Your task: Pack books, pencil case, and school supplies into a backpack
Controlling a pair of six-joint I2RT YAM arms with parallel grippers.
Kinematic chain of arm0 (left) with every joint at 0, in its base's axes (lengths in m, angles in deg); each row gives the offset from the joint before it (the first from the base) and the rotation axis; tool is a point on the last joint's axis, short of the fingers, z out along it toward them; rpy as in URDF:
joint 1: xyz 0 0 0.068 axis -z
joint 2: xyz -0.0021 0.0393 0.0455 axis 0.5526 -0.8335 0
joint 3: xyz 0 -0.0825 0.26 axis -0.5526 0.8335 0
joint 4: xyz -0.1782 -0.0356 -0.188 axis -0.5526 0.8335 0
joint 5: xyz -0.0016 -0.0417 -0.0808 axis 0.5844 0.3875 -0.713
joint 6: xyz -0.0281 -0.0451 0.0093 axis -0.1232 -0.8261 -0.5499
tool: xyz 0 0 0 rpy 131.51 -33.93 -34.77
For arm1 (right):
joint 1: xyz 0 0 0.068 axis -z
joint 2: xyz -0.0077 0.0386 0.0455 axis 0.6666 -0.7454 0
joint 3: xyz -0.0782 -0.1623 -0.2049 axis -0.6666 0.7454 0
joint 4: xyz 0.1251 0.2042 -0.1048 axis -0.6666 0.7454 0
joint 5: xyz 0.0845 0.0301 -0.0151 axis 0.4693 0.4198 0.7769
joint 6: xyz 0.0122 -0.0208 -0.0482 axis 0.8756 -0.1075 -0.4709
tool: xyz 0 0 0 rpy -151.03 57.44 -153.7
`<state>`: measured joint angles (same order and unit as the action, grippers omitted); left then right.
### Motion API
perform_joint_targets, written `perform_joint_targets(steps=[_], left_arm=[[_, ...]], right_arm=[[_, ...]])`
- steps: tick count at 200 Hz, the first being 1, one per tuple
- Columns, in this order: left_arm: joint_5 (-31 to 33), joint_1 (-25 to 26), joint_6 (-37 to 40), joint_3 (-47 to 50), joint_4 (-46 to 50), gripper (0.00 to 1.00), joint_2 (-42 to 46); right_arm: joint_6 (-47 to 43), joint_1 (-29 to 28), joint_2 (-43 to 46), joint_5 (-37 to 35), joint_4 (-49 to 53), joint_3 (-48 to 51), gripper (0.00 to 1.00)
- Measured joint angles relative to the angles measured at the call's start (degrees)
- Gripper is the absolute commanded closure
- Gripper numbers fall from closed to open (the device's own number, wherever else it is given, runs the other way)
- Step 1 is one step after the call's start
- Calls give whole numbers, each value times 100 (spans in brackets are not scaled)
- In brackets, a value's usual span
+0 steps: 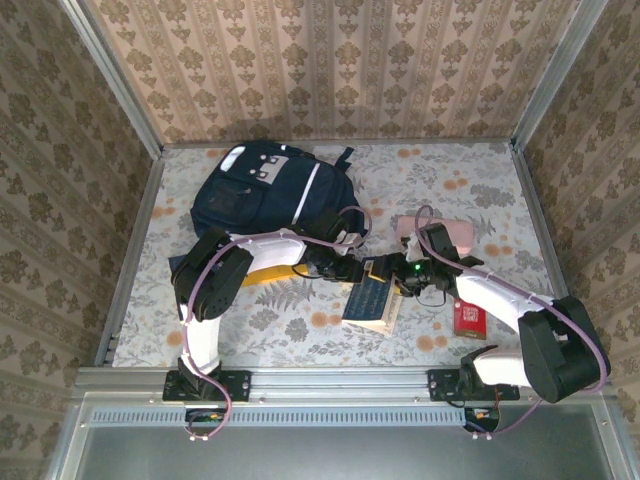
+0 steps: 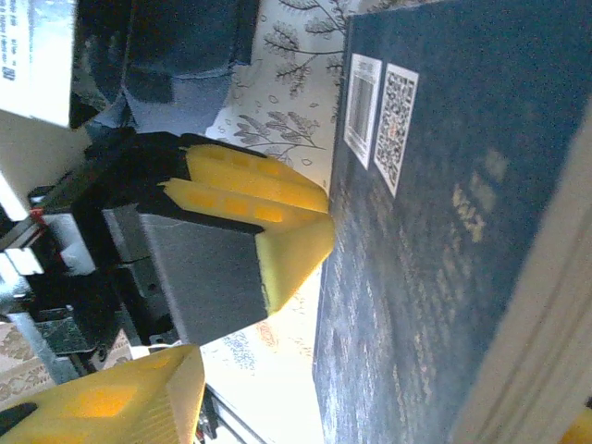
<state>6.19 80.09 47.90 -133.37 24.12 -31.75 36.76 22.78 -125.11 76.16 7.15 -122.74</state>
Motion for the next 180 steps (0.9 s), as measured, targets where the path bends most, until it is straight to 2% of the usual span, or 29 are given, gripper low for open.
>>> perform_joint_targets(steps=[92, 108, 121, 129, 140, 161, 180], left_arm=[[-2, -2, 0, 7, -39, 73, 0], [-2, -2, 0, 7, -39, 72, 0], [-2, -2, 2, 7, -37, 72, 0], [-2, -2, 2, 7, -35, 73, 0], [2, -4, 2, 7, -31, 72, 0], [35, -72, 2, 44, 57, 62, 103], [72, -219, 46, 170, 271, 53, 531]], right_arm=[[-313, 2, 566, -284, 804, -105, 40], [-295, 2, 564, -284, 807, -105, 53], [-271, 2, 562, -291, 796, -101, 71], [-269, 2, 560, -289, 787, -96, 86], [-280, 2, 553, -291, 778, -96, 99], [-278, 17, 555, -308, 820, -96, 100], [-295, 48, 623, -284, 824, -96, 100]])
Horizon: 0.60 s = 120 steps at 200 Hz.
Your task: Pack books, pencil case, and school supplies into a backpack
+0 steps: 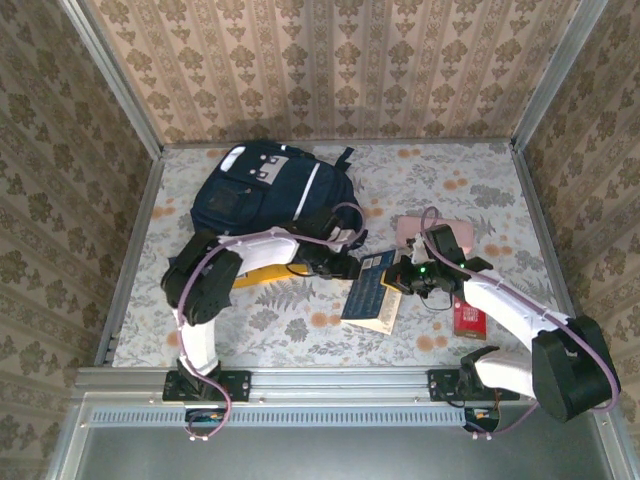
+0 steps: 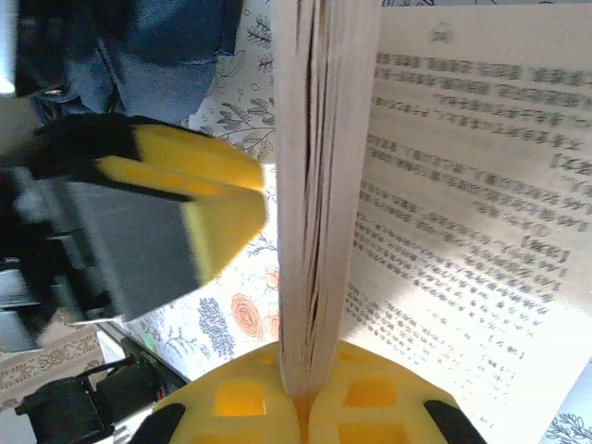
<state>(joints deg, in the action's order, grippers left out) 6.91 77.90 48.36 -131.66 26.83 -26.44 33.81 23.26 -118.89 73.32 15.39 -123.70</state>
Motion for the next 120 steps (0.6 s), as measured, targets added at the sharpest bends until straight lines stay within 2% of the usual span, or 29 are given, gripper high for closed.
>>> perform_joint_targets(steps=[34, 69, 97, 120], left_arm=[[37, -505, 57, 105, 308, 37, 1287], [-120, -968, 103, 149, 463, 29, 2190], [-632, -1257, -44, 433, 308, 24, 2494], [-1281, -1327, -487, 848, -295, 24, 2688]], right_arm=[[9, 31, 573, 273, -221, 4, 100], [232, 31, 1285, 765, -951, -11, 100], [710, 31, 1443, 1137, -1862, -31, 100], [1117, 28, 1440, 1320, -2514, -33, 100]])
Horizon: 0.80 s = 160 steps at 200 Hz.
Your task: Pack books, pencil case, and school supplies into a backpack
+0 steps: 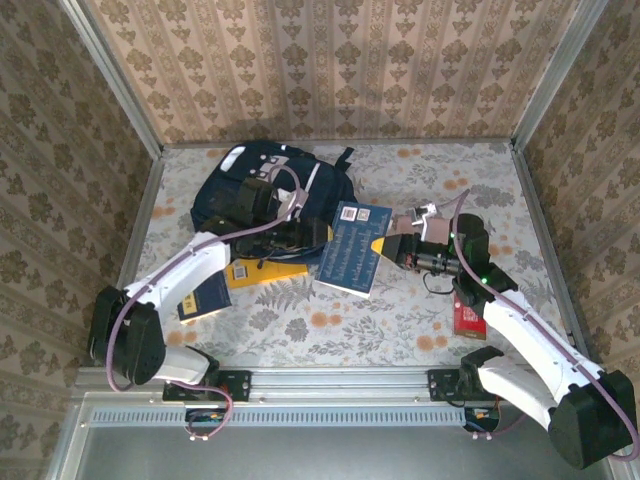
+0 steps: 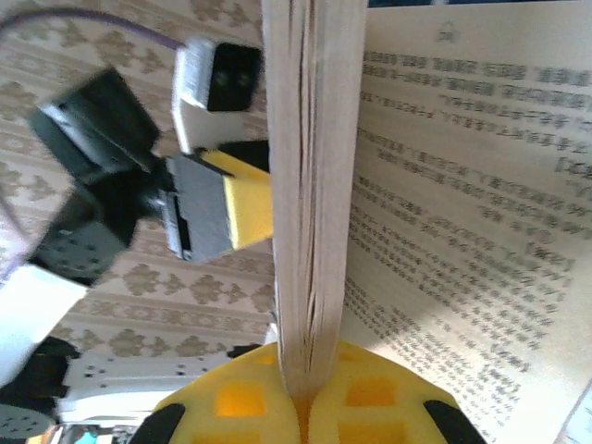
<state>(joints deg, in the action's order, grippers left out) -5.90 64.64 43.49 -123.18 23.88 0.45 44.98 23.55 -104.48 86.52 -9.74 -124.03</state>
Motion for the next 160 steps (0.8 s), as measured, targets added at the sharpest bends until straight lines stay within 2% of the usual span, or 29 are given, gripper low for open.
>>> perform_joint_targets(steps=[27, 84, 141, 160], left_arm=[[-590, 0, -579, 328, -872, 26, 181], [-1235, 50, -1252, 446, -2149, 40, 634], [-1386, 74, -1145, 404, -2004, 41, 750], [-1453, 74, -1075, 391, -1912, 46, 748]], right_arm=[[367, 0, -28, 157, -595, -9, 100], [535, 0, -177, 356, -874, -116, 100], [-136, 0, -103, 332, 42, -426, 100], [-238, 0, -101, 339, 170, -448, 100]])
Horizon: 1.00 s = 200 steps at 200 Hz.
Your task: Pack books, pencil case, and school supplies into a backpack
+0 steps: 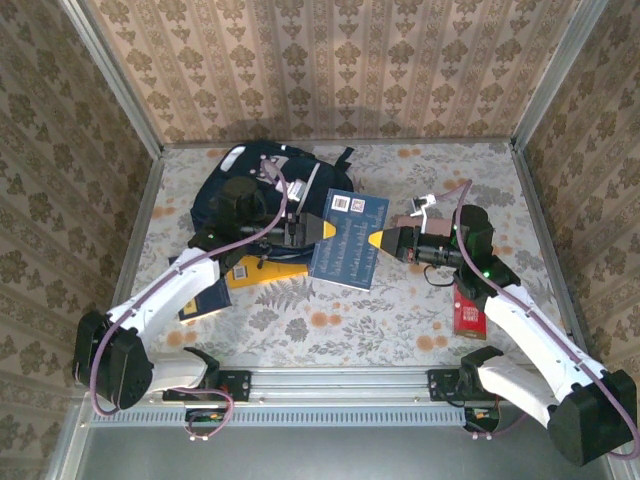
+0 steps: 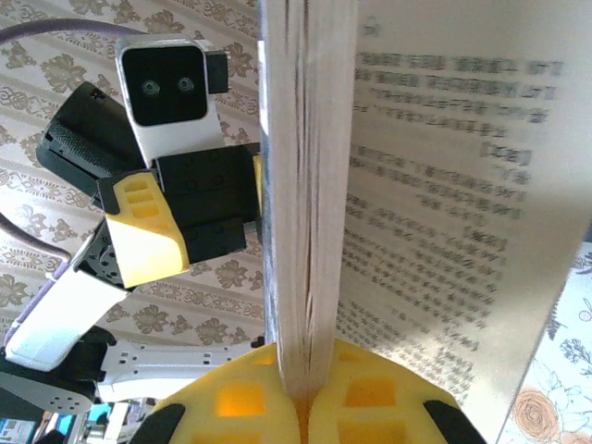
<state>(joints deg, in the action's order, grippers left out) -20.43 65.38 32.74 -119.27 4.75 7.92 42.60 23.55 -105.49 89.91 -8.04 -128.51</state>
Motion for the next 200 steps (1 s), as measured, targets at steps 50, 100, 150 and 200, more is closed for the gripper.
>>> perform_joint_targets(steps=[50, 100, 150, 200], left_arm=[[-166, 42, 184, -17, 13, 88, -39], [-129, 103, 201, -20, -197, 100, -87], [1078, 155, -673, 570, -1635, 100, 111], [2691, 374, -1676, 802, -3141, 100, 140]], right_arm=[[-39, -83, -114, 26, 20, -13, 100], [-107, -114, -160, -190, 87, -33, 36], [647, -251, 212, -1102, -721, 629, 1], [1320, -1080, 79, -1976, -1847, 765, 0]])
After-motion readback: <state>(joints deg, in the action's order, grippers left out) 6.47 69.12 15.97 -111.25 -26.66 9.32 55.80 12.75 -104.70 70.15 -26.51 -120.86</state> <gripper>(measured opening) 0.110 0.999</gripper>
